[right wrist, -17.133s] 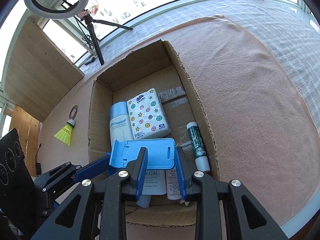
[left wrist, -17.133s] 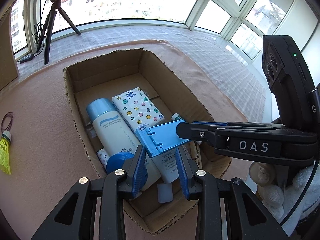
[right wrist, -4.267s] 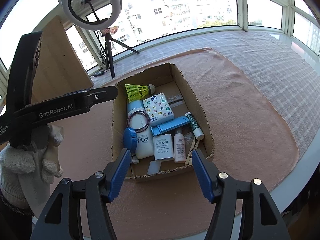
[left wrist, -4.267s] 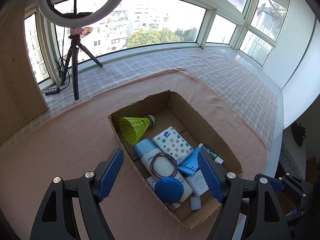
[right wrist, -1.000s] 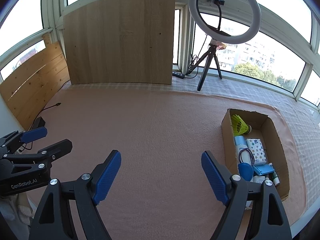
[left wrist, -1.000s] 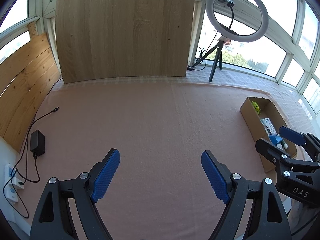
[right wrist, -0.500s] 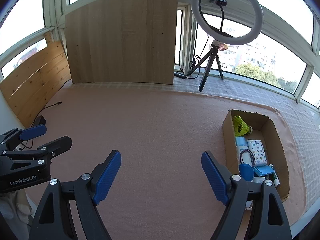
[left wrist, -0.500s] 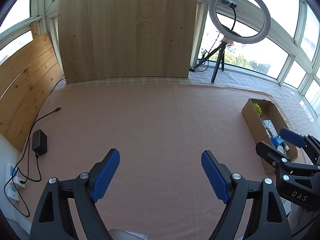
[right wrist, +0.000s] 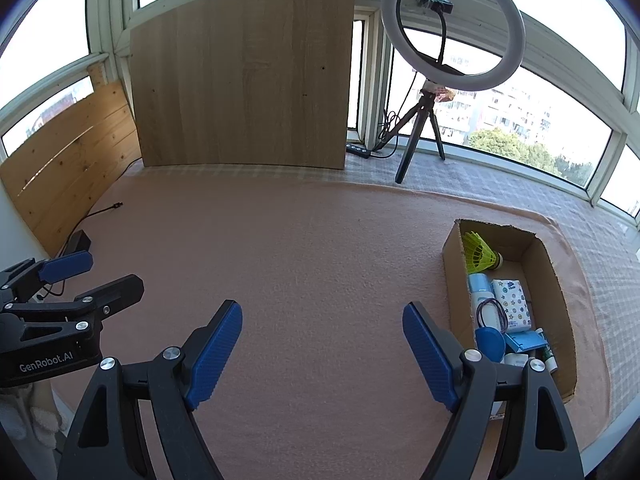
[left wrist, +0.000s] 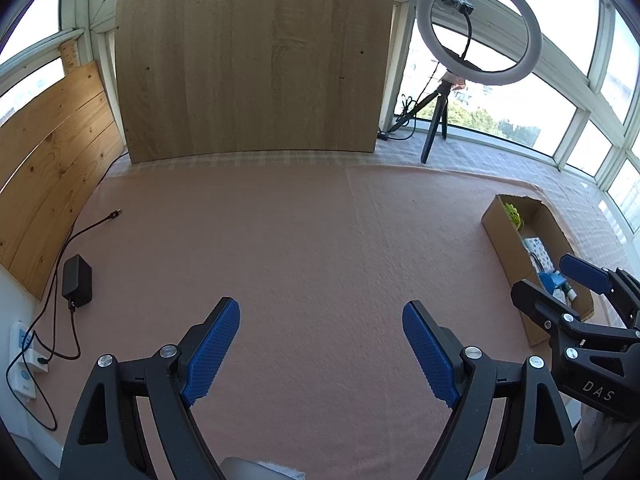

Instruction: Organize objects

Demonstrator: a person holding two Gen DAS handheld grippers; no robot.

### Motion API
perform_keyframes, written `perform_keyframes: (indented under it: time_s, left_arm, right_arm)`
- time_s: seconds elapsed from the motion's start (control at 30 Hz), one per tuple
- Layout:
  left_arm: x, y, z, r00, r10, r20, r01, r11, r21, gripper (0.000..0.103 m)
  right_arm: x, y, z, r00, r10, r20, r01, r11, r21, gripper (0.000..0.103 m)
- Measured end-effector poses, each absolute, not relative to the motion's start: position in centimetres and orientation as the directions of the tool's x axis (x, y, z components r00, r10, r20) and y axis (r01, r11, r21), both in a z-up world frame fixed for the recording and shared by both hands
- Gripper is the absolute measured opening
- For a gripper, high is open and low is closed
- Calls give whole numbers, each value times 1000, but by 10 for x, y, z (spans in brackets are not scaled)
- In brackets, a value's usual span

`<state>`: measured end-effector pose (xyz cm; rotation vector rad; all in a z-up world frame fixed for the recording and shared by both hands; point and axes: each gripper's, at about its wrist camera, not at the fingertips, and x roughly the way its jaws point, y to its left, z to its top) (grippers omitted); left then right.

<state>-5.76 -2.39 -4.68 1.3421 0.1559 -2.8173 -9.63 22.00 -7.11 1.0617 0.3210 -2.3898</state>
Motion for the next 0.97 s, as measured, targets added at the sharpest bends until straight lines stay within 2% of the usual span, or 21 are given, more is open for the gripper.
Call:
perform_keyframes:
  time_s: [0.97]
  left_arm:
    - [-48,-25,-44,-650,15,-759,58,-996,-70,86]
  right_arm:
    - [-95,221,-70,-570,-347,-745,533,-846,-13,79]
